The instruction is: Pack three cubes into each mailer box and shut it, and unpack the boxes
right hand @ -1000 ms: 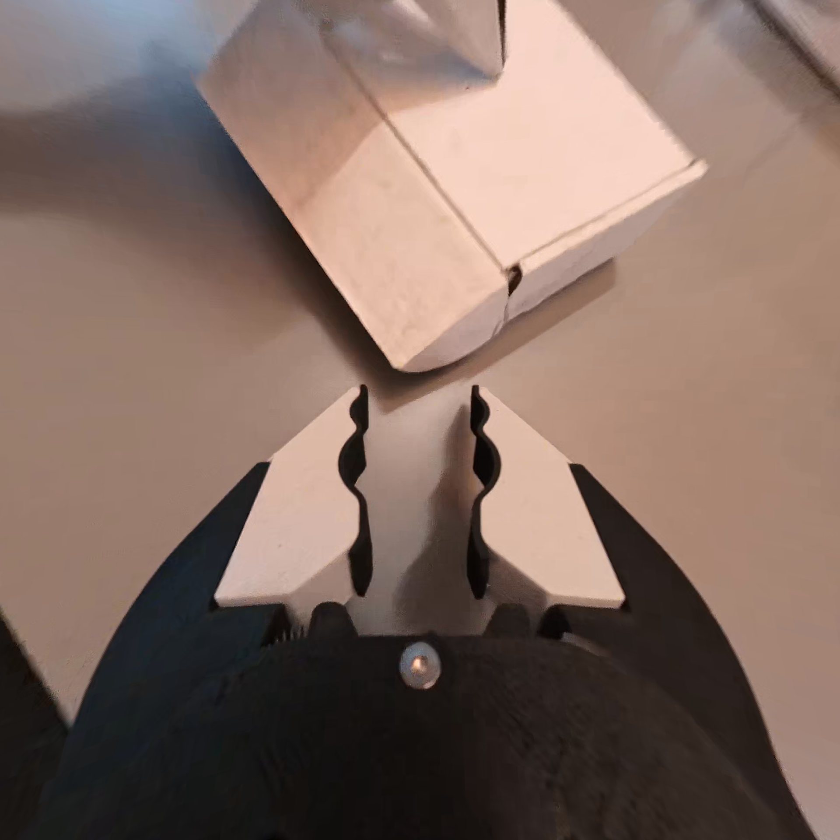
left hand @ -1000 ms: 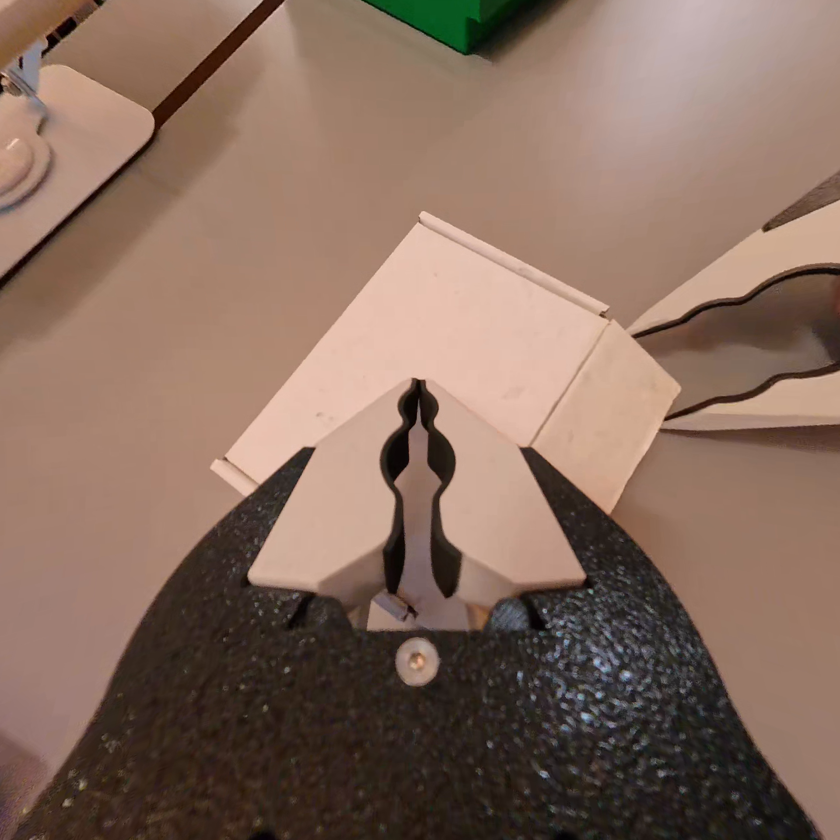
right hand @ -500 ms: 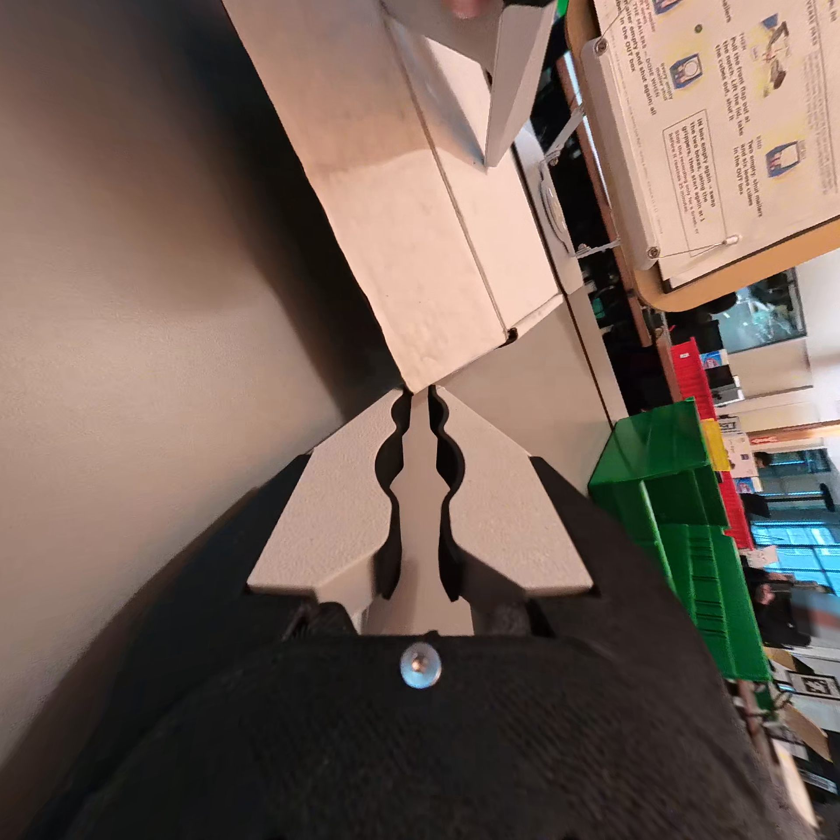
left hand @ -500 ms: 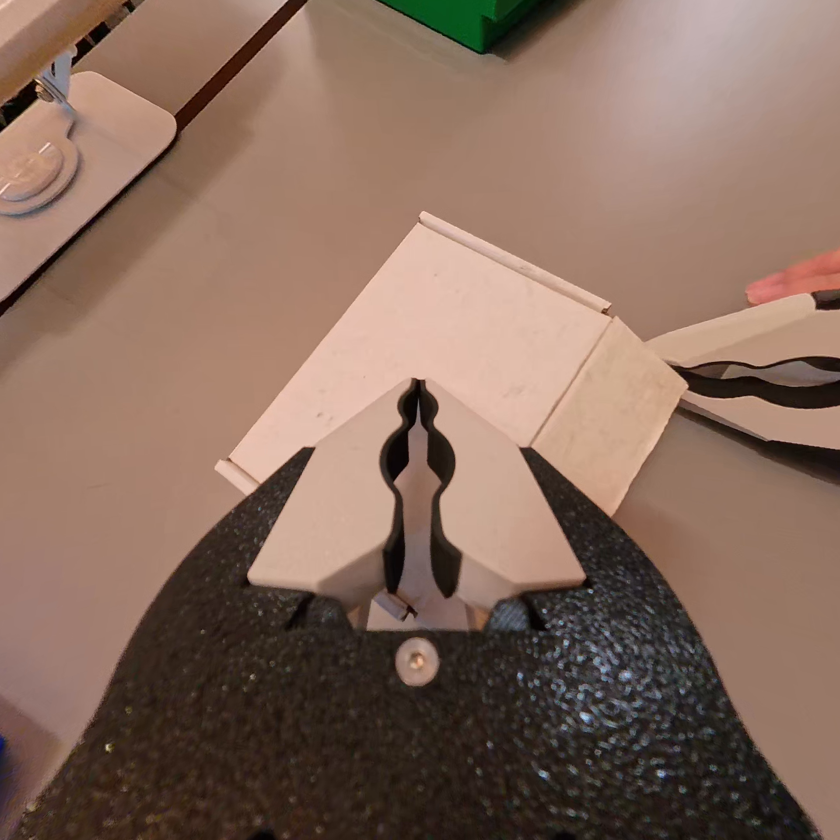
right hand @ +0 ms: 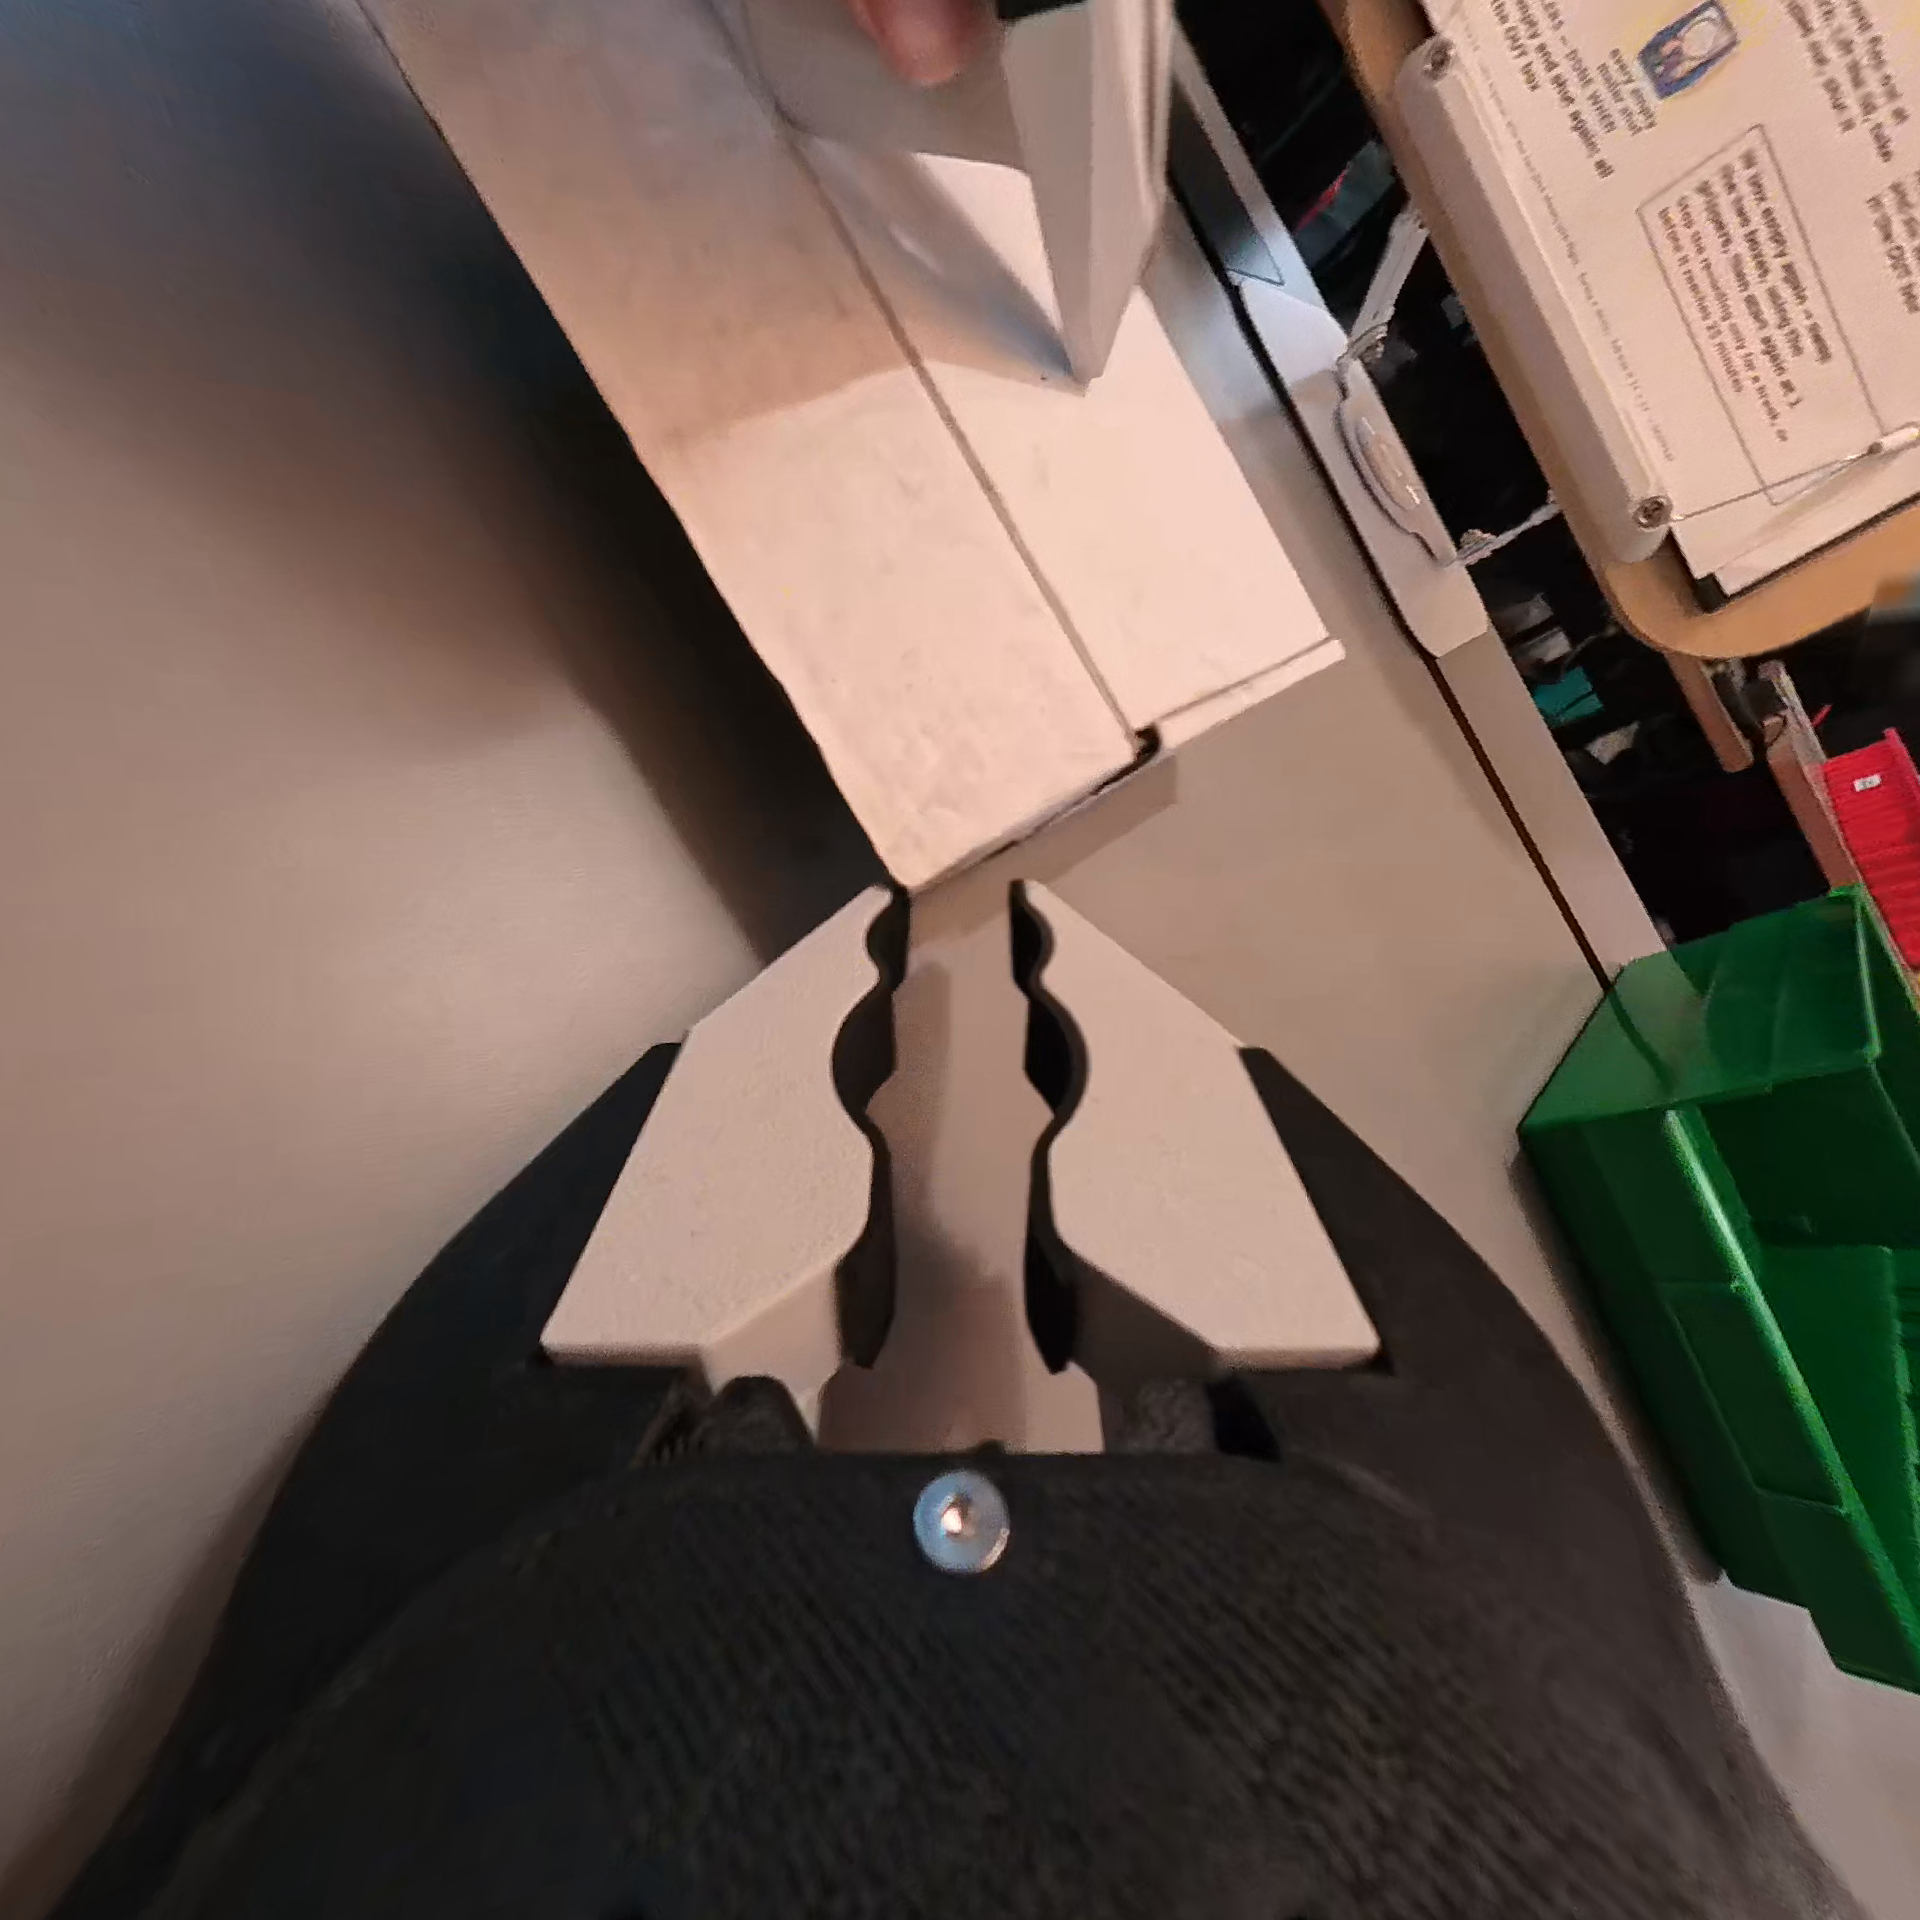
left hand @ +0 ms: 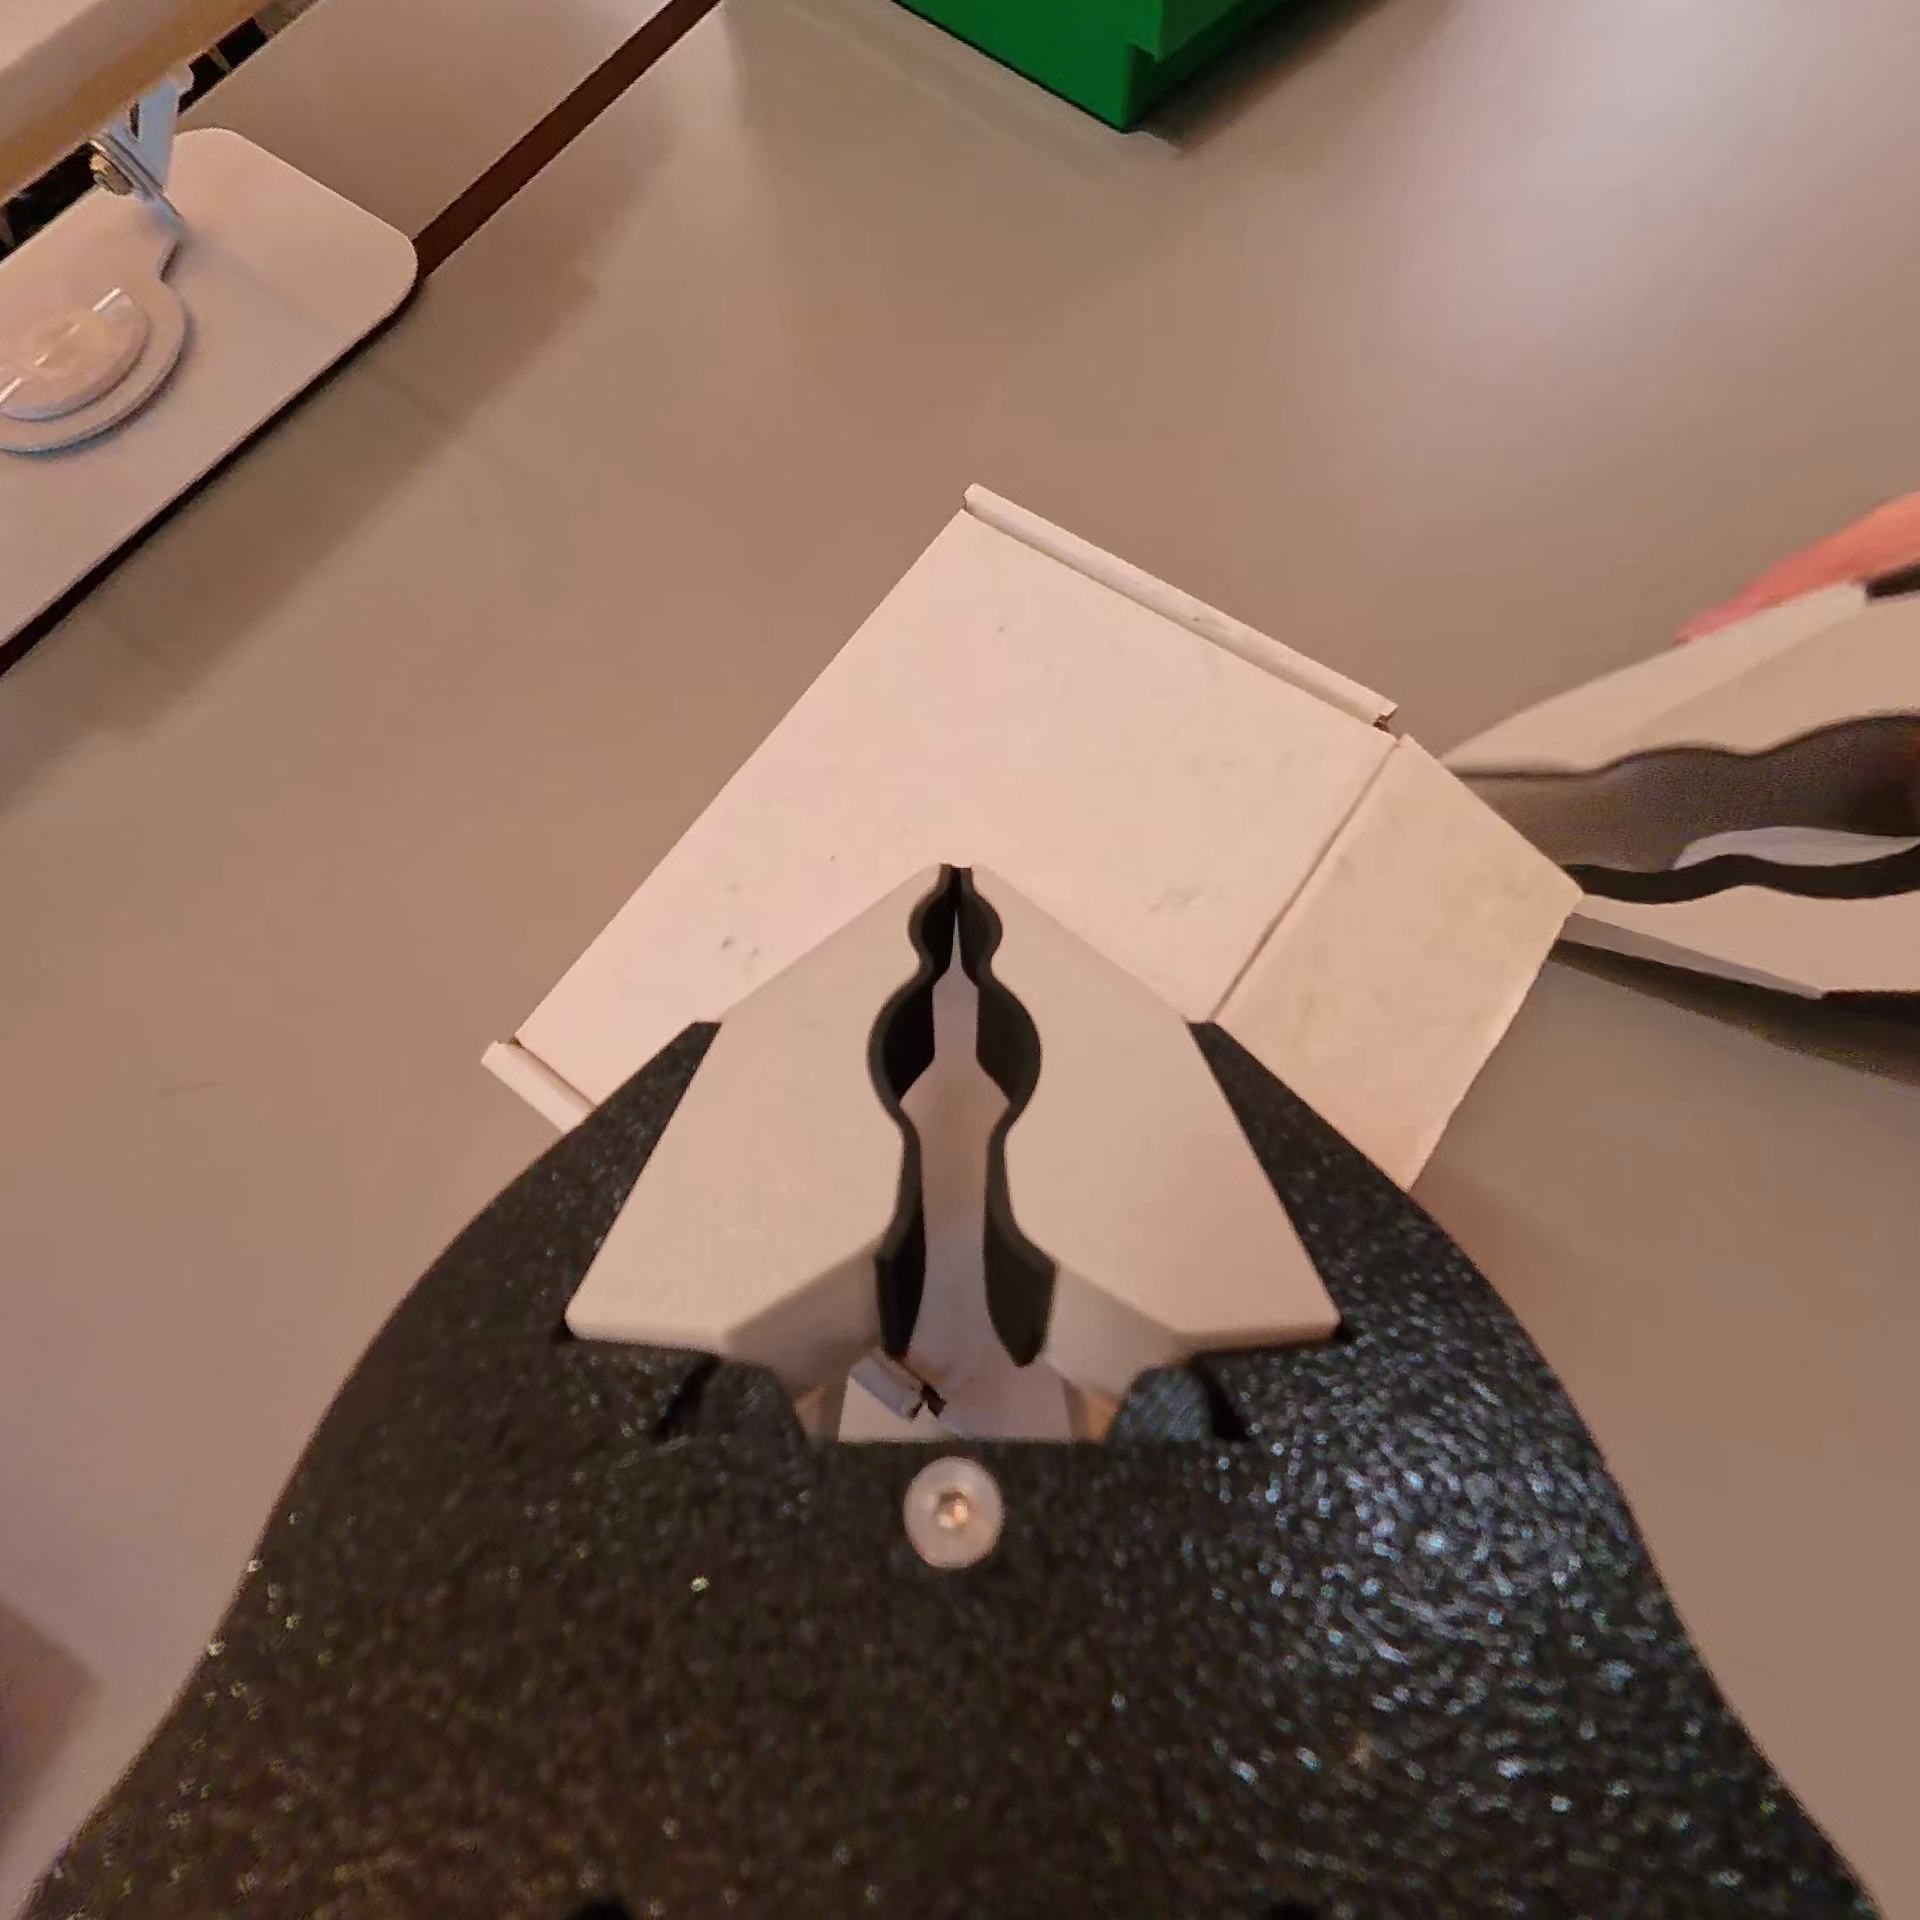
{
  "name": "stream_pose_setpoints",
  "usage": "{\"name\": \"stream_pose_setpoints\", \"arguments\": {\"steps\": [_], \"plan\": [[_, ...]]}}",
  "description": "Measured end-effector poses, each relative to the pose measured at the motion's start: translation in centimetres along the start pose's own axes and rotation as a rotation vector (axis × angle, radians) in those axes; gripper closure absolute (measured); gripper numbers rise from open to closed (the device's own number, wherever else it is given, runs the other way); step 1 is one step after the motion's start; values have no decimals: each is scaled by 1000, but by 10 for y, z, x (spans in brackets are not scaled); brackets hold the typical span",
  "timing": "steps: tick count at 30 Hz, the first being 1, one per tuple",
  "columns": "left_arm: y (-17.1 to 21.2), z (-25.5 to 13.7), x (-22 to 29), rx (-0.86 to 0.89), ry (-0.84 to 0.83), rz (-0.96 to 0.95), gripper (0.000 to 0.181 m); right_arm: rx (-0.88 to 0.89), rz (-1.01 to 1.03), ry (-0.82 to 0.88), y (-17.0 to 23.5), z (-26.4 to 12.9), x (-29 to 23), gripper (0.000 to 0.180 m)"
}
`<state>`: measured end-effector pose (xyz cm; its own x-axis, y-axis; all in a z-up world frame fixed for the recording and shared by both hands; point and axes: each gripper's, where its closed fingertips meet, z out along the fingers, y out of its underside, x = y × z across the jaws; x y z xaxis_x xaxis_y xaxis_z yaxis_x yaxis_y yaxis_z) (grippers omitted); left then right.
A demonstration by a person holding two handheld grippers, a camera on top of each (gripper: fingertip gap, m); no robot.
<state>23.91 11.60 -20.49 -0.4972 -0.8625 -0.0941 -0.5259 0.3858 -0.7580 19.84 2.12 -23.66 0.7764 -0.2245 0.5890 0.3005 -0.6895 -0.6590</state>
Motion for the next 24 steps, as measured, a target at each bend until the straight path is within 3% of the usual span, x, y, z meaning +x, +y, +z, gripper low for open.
{"name": "stream_pose_setpoints", "arguments": {"steps": [3, 6, 8, 10, 14, 18, 22, 24], "plan": [[0, 0, 0, -1, -8, 9, 181, 7, 71, -105, 7, -11, 0, 140], [0, 0, 0, 0, -5, 6, 181, 143, 321, -257, -8, -29, 3, 122], [0, 0, 0, 2, 0, -1, 181, 287, 575, -326, -29, -35, 18, 125], [0, 0, 0, 2, 2, -3, 181, 283, 748, -390, -32, -27, 23, 121], [0, 0, 0, 3, 3, -3, 181, 79, 717, -450, -15, -1, 5, 109], [0, 0, 0, 3, 11, -5, 181, 59, 634, -477, -14, 18, 11, 86], [0, 0, 0, 8, 31, -11, 181, 73, 639, -697, -20, 21, 2, 103], [0, 0, 0, 12, 38, -20, 181, 70, 615, -702, -18, 23, 4, 107]]}}
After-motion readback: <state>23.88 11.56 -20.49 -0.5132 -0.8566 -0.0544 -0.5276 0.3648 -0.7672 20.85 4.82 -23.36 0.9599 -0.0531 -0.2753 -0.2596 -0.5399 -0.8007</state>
